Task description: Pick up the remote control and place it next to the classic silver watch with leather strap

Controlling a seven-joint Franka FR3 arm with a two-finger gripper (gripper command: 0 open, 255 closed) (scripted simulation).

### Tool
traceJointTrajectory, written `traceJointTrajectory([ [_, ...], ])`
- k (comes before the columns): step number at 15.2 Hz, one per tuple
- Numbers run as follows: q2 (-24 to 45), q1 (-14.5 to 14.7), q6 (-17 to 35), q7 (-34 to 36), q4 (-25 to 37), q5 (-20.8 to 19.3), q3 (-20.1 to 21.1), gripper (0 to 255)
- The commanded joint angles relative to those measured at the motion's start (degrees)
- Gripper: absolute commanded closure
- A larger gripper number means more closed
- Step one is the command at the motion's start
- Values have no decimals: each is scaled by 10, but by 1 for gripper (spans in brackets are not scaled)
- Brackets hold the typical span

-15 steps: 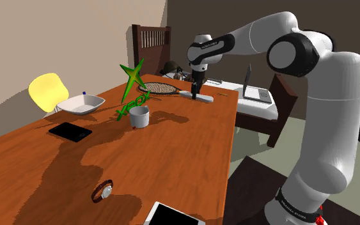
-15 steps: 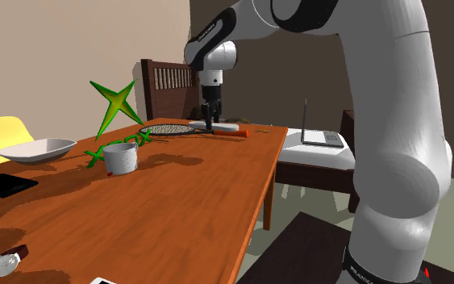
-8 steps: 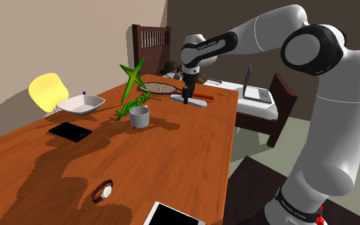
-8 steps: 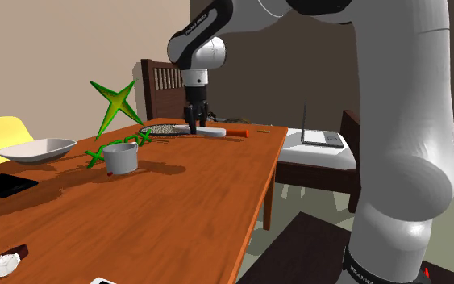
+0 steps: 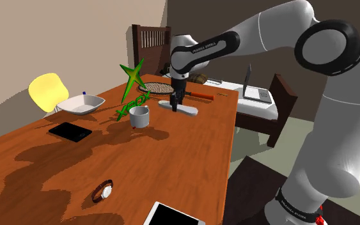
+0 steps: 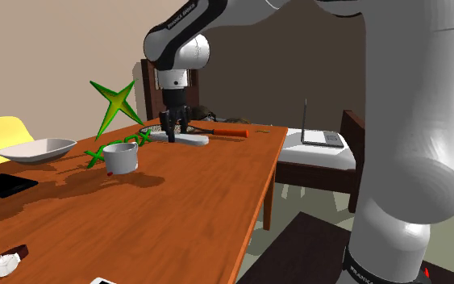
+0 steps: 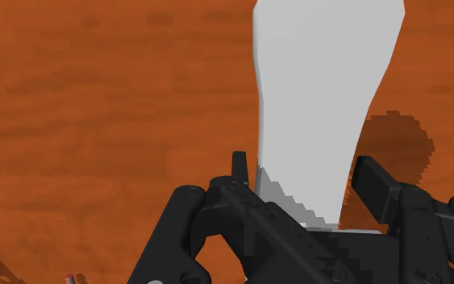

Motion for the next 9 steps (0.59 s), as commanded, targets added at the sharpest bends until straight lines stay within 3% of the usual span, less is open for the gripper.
traceJointTrajectory([
  [1,-5,15,-2,27,-4,-2,11,255],
  [9,0,75,-7,133,5,-9,54,255],
])
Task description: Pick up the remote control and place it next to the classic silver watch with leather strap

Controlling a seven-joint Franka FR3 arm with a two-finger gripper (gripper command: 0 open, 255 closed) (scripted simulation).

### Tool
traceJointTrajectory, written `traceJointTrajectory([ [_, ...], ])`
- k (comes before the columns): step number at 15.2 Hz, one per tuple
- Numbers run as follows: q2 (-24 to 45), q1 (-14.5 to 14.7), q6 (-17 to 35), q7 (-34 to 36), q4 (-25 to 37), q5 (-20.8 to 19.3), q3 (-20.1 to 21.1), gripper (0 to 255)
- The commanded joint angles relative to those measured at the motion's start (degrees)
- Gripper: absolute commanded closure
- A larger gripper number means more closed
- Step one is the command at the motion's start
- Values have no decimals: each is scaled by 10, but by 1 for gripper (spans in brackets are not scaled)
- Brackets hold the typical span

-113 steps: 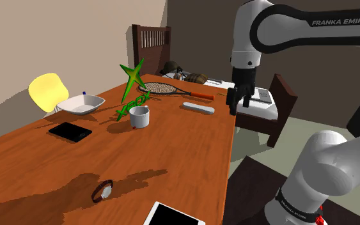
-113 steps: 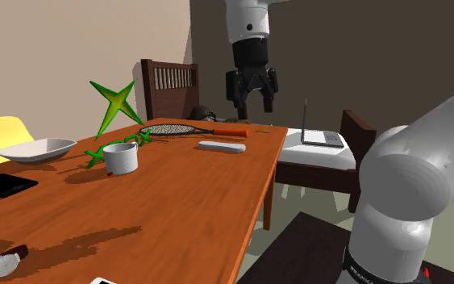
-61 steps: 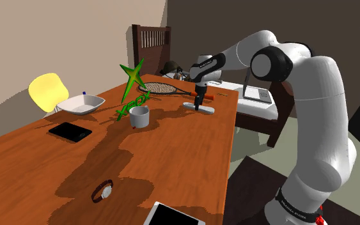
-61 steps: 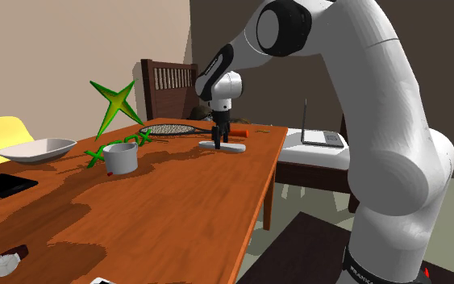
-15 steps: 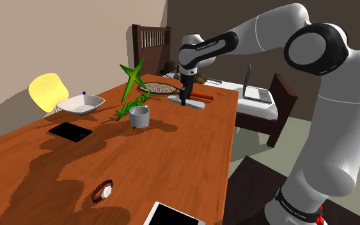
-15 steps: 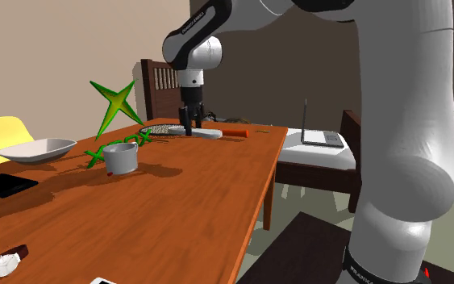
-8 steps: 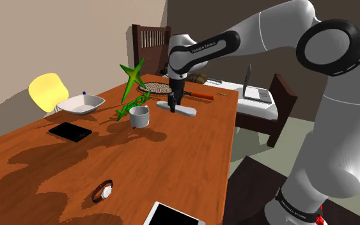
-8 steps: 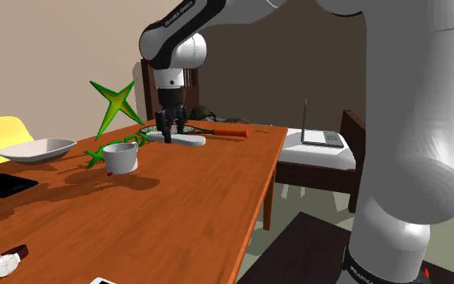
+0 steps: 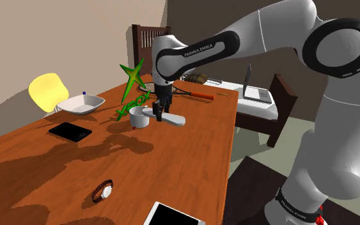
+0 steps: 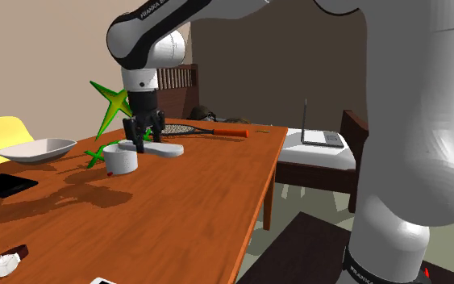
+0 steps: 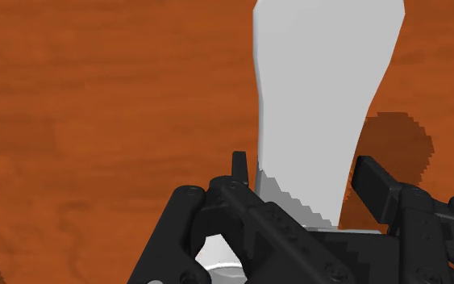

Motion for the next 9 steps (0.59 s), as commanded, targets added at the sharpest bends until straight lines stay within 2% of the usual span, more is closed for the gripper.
traceJointTrajectory([
  [1,6,14,-7,26,13,-1,10,255],
  [9,47,74,-25,127,70,-9,50,255],
])
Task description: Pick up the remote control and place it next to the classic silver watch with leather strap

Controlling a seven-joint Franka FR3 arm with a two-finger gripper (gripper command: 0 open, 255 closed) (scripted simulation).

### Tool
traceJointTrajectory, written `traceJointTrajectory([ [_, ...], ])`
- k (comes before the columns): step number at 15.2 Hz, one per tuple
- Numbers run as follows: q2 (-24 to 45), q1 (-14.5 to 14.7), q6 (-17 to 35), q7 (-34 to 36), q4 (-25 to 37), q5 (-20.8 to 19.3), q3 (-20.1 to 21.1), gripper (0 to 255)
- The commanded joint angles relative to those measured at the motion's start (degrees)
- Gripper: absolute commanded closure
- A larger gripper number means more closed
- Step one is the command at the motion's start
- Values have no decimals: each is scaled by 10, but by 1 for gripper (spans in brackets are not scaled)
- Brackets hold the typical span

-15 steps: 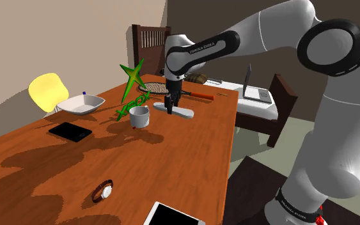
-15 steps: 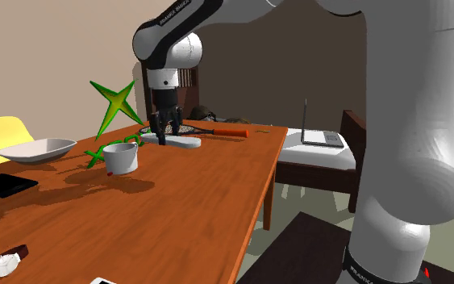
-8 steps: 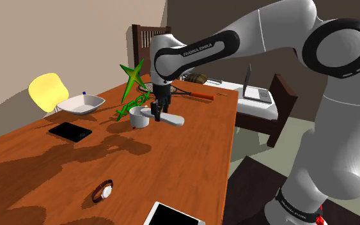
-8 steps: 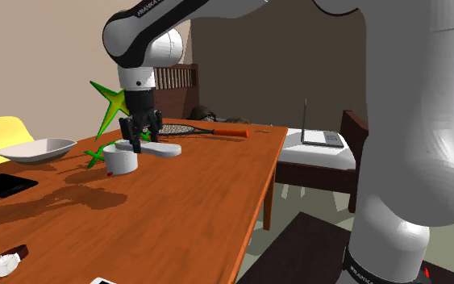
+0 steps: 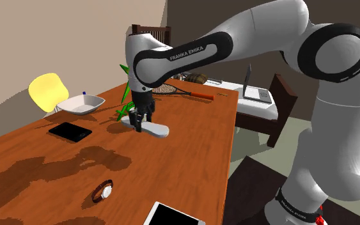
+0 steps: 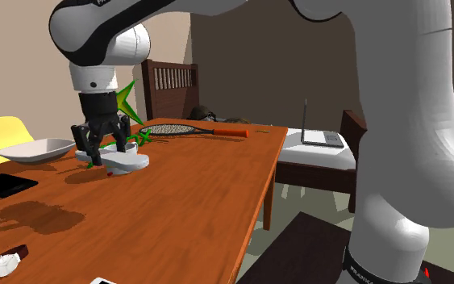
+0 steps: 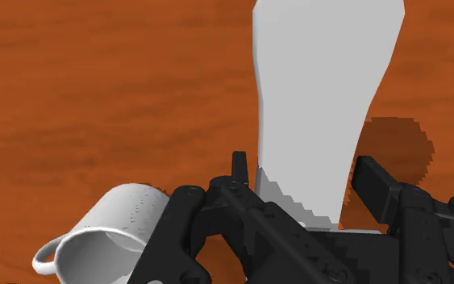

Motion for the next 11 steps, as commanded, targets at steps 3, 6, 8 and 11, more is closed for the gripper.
traceJointTrajectory([
  [3,25,32,-11,51,36,-6,18,255],
  [6,54,56,-25,87,77,-11,29,255],
  [8,76,72,-36,110,109,-15,36,255],
  [11,91,81,-28,122,116,-18,39,255],
])
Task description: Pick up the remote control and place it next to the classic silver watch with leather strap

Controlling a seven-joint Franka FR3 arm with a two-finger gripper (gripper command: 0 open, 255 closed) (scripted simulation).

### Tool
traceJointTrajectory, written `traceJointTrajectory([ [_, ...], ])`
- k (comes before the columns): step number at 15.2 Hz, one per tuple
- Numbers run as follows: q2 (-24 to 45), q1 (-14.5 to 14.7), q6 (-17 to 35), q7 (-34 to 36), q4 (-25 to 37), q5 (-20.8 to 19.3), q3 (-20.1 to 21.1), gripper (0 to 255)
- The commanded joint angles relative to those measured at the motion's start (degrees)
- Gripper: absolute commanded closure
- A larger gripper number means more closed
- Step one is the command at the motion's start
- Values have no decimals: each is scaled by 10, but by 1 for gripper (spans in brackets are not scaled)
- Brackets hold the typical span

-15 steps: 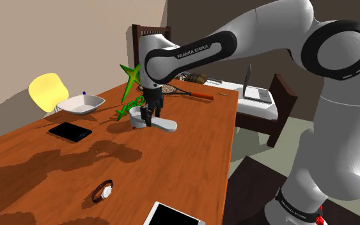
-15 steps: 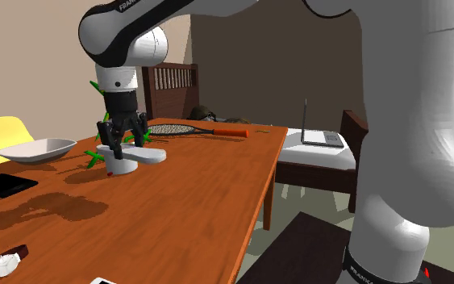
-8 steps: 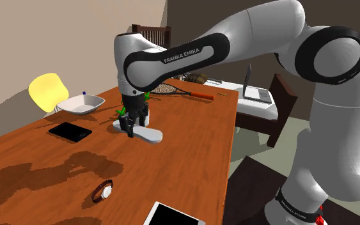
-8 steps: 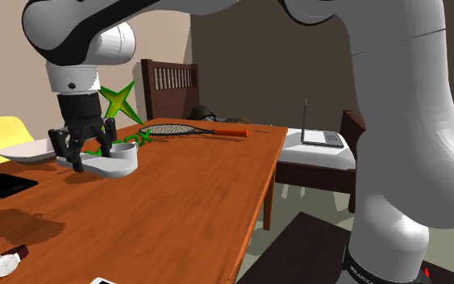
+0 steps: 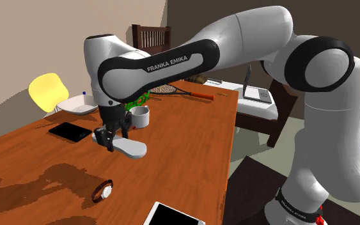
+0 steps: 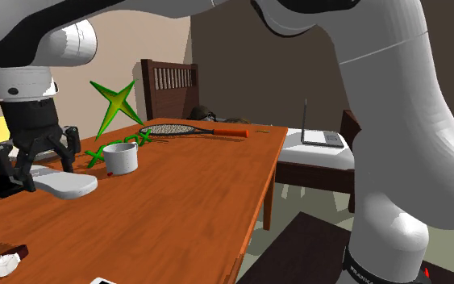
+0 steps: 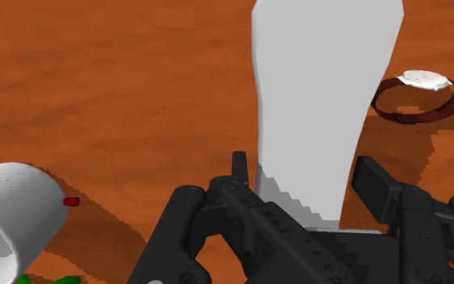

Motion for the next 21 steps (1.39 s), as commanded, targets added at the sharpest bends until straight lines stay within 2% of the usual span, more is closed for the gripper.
traceJointTrajectory([
  [1,7,2,11,4,-4,-1,0,255],
  [15,43,3,106,9,-63,-7,-2,255],
  [21,43,3,106,9,-63,-7,-2,255],
])
